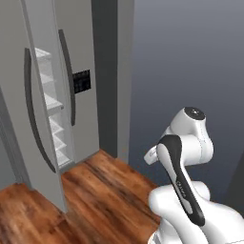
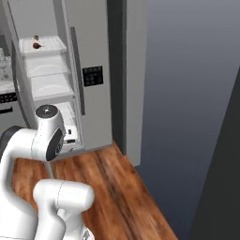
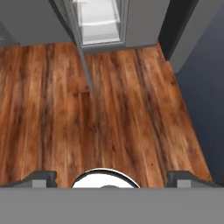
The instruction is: Pick up the pear and orange from the fridge and place one fruit on each plate on the dining counter.
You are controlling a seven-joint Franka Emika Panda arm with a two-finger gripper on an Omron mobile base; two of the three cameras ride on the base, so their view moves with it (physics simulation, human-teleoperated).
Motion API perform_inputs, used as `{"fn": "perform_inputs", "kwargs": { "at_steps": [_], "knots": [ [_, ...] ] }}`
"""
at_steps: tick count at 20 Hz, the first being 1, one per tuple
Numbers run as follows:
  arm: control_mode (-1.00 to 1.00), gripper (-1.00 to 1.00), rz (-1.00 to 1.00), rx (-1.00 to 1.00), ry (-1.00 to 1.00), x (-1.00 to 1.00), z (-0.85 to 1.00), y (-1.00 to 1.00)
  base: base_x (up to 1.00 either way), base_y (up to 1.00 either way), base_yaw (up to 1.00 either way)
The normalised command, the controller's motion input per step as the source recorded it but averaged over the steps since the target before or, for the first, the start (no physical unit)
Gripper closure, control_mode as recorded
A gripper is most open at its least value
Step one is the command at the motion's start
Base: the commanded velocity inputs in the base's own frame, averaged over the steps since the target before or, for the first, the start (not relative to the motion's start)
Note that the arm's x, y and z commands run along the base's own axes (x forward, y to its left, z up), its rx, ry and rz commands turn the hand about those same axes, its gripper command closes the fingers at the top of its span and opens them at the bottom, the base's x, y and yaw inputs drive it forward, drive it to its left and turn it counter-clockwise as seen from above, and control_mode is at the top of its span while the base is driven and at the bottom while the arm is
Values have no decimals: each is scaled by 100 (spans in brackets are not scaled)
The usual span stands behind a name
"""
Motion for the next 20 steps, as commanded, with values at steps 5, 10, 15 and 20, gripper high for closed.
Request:
{"fn": "perform_inputs", "kwargs": {
  "at_steps": [5,10,15,20],
  "knots": [
    [100,-100,0,0,0,0,0,0,87,-4,14],
    [100,-100,0,0,0,0,0,0,84,0,24],
    [100,-100,0,0,0,0,0,0,82,-3,18],
    [100,-100,0,0,0,0,0,0,80,-5,20]
  ]
}}
